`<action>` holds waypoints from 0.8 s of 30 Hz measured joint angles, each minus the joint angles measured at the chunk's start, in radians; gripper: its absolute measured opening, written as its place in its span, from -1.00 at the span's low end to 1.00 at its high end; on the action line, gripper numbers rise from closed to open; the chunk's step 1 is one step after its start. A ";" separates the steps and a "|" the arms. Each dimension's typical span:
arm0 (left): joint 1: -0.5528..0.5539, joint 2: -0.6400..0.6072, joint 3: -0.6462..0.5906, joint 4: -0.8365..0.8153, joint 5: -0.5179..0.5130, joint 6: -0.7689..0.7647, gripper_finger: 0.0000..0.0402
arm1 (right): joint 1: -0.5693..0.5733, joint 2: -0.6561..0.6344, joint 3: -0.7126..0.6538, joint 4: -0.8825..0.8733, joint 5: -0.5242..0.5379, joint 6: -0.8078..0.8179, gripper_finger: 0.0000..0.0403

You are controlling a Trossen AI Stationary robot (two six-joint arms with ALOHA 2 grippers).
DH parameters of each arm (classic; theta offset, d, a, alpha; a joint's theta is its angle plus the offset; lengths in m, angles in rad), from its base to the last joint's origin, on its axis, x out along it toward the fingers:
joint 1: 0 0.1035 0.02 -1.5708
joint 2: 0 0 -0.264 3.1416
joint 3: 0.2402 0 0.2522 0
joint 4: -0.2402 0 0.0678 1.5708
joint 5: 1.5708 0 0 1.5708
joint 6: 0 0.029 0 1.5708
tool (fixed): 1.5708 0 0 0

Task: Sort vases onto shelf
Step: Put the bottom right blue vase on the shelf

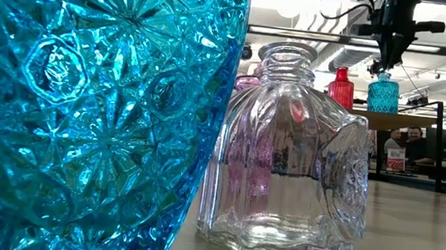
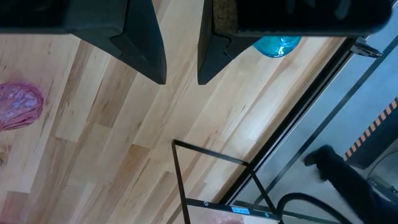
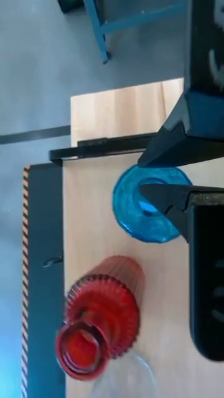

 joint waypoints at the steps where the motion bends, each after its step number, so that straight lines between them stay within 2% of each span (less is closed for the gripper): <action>1: 0.000 0.000 0.000 0.000 0.000 0.000 -0.59 | 0.003 -0.003 0.000 -0.004 -0.010 0.000 -0.85; 7: 0.000 0.000 0.000 0.000 0.000 0.000 -0.59 | 0.031 -0.007 -0.001 -0.073 -0.041 0.025 -0.85; 16: 0.000 0.000 0.000 0.000 0.000 0.000 -0.59 | 0.057 -0.005 -0.003 -0.086 -0.044 0.057 -0.85; 24: 0.000 0.000 -0.024 0.005 0.000 0.000 -0.59 | 0.065 -0.004 -0.095 -0.059 -0.041 0.054 -0.85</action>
